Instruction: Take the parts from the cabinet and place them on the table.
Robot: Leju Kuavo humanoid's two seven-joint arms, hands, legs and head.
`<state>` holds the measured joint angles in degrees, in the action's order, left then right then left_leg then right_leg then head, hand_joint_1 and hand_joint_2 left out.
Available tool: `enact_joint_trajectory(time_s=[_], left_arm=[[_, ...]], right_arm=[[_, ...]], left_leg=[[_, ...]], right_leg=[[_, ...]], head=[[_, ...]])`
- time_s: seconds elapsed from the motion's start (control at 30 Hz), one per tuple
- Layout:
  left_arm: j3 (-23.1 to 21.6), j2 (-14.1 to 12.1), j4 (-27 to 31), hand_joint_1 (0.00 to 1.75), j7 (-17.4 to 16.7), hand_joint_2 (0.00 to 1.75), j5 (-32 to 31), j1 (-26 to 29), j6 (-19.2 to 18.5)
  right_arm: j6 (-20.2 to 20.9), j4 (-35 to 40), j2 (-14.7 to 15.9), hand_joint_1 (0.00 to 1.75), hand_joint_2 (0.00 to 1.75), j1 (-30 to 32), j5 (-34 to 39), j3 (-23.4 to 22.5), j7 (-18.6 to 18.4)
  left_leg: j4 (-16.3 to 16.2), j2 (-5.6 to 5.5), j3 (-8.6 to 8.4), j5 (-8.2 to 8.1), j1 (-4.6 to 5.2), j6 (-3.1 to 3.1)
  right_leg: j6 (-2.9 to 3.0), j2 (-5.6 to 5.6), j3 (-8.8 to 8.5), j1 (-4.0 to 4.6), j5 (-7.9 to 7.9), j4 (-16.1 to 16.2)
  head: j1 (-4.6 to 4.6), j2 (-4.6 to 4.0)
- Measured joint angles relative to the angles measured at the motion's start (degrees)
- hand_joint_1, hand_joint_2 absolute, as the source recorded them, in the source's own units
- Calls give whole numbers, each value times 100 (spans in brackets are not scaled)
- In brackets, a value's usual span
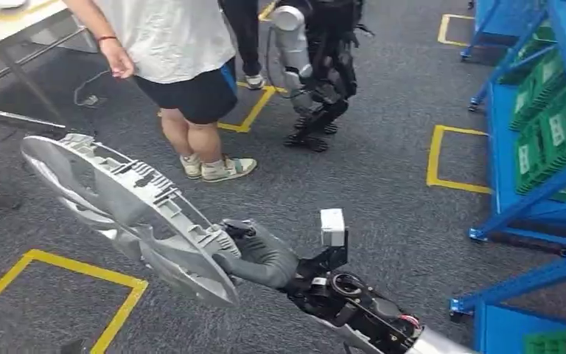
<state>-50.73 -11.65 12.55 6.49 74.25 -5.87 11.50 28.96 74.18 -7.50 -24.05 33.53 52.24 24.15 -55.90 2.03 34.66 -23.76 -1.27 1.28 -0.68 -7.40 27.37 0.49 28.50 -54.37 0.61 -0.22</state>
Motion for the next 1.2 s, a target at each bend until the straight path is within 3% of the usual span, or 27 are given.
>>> enact_joint_trajectory(time_s=[0.03, 0.07, 0.1, 0.17, 0.2, 0.23, 0.27, 0.33, 0.37, 0.4, 0.5, 0.53, 0.57, 0.6, 0.63, 0.7, 0.73, 0.77, 0.83, 0.87, 0.9, 0.93, 1.03, 1.07, 1.1, 1.13, 1.2], left_arm=[[0, -5, 0, 0, 0, 175, -2, 4, 0], [0, -5, -2, 0, 0, 175, 0, 7, 0], [2, -7, 0, 0, -2, 175, 2, 0, 4], [2, -7, -2, 0, -2, 175, 2, -5, 11], [2, -7, -2, 0, -7, 175, 2, -5, 13], [2, -7, -2, 0, -9, 175, 2, -4, 13], [4, -7, -2, 0, -15, 175, 5, -4, 15], [4, -5, 0, 0, -26, 175, 9, -4, 15], [4, 0, -2, 0, -35, 175, 9, -4, 15], [4, 17, -2, 0, -37, 175, 18, -16, 18], [7, 15, -2, 0, -42, 175, 37, 23, 37], [9, 15, -4, 0, -52, 175, 44, 47, 48], [9, 15, -2, 0, -52, 175, 48, 46, 50], [11, 17, -2, 0, -59, 175, 59, 29, 55], [13, 15, -2, 0, -59, 175, 57, 0, 68], [31, 17, -2, 0, -59, 175, 68, -7, 70], [33, 17, -2, 0, -59, 175, 77, -2, 70], [35, 17, -2, 0, -59, 175, 76, 5, 72], [37, 9, -2, 0, -59, 175, 77, 9, 74], [37, 9, -2, 0, -59, 175, 77, 4, 76], [42, 35, -2, 0, -59, 175, 77, -25, 77], [46, 11, -2, 0, -59, 175, 79, -22, 81], [50, 0, -2, 0, -59, 175, 81, 6, 85], [55, 0, -2, 0, -59, 175, 81, 9, 85], [57, 0, -2, 0, -59, 175, 81, -4, 85], [61, -2, -2, 0, -59, 175, 81, -14, 85], [68, -5, -2, 0, -59, 175, 81, -17, 85]], right_arm=[[0, 4, -4, 175, 175, -3, 2, 13, 2], [0, 18, -11, 175, 175, -6, 2, 24, -2], [0, 28, -11, 175, 175, -5, 4, 26, -2], [0, 28, -11, 175, 175, 1, 9, 29, 4], [-2, 28, -11, 175, 175, 6, 9, 37, 4], [-4, 28, -11, 175, 175, 10, 9, 42, 4], [-7, 28, -11, 175, 175, 9, 9, 44, 2], [-7, 31, -11, 175, 175, 2, 9, 50, 4], [-7, 35, -11, 175, 175, -3, 9, 53, 4], [-4, 35, -11, 175, 175, -2, 11, 55, 9], [9, 39, -15, 175, 175, -6, 13, 61, 9], [11, 41, -24, 175, 175, -4, 13, 61, 9], [11, 39, -31, 175, 175, -4, 13, 63, 7], [20, 42, -33, 175, 175, -9, 15, 68, 18], [26, 44, -33, 175, 175, -16, 17, 68, 20], [26, 42, -33, 175, 175, -5, 24, 72, 20], [26, 42, -33, 175, 175, -5, 24, 72, 22], [26, 42, -33, 175, 175, -5, 24, 74, 18], [30, 39, -33, 175, 175, -6, 24, 79, 15], [37, 39, -33, 175, 175, -8, 24, 81, 20], [44, 39, -33, 175, 175, -9, 24, 83, 22], [48, 42, -35, 175, 175, -16, 15, 90, 17], [52, 42, -48, 175, 175, -35, 13, 120, 20], [52, 42, -52, 175, 175, -44, 13, 125, 20], [52, 42, -57, 175, 175, -48, 13, 127, 24], [52, 42, -57, 175, 175, -46, 13, 127, 24], [52, 39, -57, 175, 175, -34, 13, 127, 24]], left_leg=[[20, -73, -14, 16, -23, -50], [24, -122, -20, 12, -24, -85], [23, -170, -22, 15, -18, -110], [23, -289, -18, 12, 18, -144], [23, -369, -21, 11, 45, -154], [22, -457, -26, 12, 69, -156], [22, -545, -31, 13, 83, -157], [22, -699, -57, 14, 89, -157], [26, -759, -54, 16, 72, -157], [22, -820, -32, 34, 86, -132], [53, -1003, 28, 93, 26, -42], [71, -1079, 37, 122, 66, 6], [-40, -802, 81, 29, 74, -16], [-280, -524, 204, -158, 90, 16], [-714, -390, 426, -393, 81, 54], [-1558, -297, 847, -703, 29, 131], [-1665, -276, 910, -684, 1, 166], [-1505, -245, 828, -549, -33, 206], [-512, -104, 279, -80, -98, 286], [-31, 148, -5, 57, -118, 331], [-16, 284, -1, 33, -74, 290], [-2, 143, 2, 39, -76, 184], [-11, -44, 19, 30, -67, 28], [0, -91, 13, 38, -72, -7], [1, -138, 12, 41, -68, -44], [2, -202, 18, 46, -58, -73], [0, -346, 26, 50, -15, -94]], right_leg=[[-45, 12, 9, -31, 49, -25], [-72, 361, 84, -56, 212, -211], [-71, 558, 241, -69, 433, -589], [-59, 691, 713, -58, 850, -1591], [-37, 707, 905, -54, 933, -1958], [2, 717, 969, -42, 850, -2014], [51, 735, 891, -25, 631, -1766], [152, 871, 485, 30, 54, -780], [198, 1129, 308, 63, -152, -315], [236, 1308, 256, 41, -118, -192], [278, 1123, 155, 86, -90, -94], [281, 1044, 130, 41, -145, 20], [254, 926, 64, 14, -215, 120], [300, 883, 57, 10, -247, 170], [301, 788, 71, 22, -251, 174], [302, 589, 84, 19, -237, 170], [289, 509, 89, 7, -228, 165], [272, 435, 89, -5, -218, 158], [193, 282, 93, -55, -159, 95], [132, 229, 94, -47, -109, 23], [84, 192, 123, -4, -48, -19], [55, 139, 93, -5, -17, -38], [-29, 0, 17, -32, 20, -23], [-83, 252, 79, -69, 108, -102], [-88, 492, 186, -77, 318, -383], [-81, 627, 401, -71, 585, -893], [-62, 703, 846, -69, 927, -1835]], head=[[0, 0], [-35, 0], [-65, 0], [-161, 0], [-188, 0], [-194, 0], [-203, 0], [-214, 0], [-234, 0], [-214, 0], [-291, 0], [-284, 0], [-256, 0], [-192, 0], [-153, 0], [-116, 0], [-92, 0], [-68, 0], [-41, 0], [-4, 0], [79, 0], [50, 0], [-48, 0], [-72, 0], [-94, 0], [-142, 0], [-223, 0]])
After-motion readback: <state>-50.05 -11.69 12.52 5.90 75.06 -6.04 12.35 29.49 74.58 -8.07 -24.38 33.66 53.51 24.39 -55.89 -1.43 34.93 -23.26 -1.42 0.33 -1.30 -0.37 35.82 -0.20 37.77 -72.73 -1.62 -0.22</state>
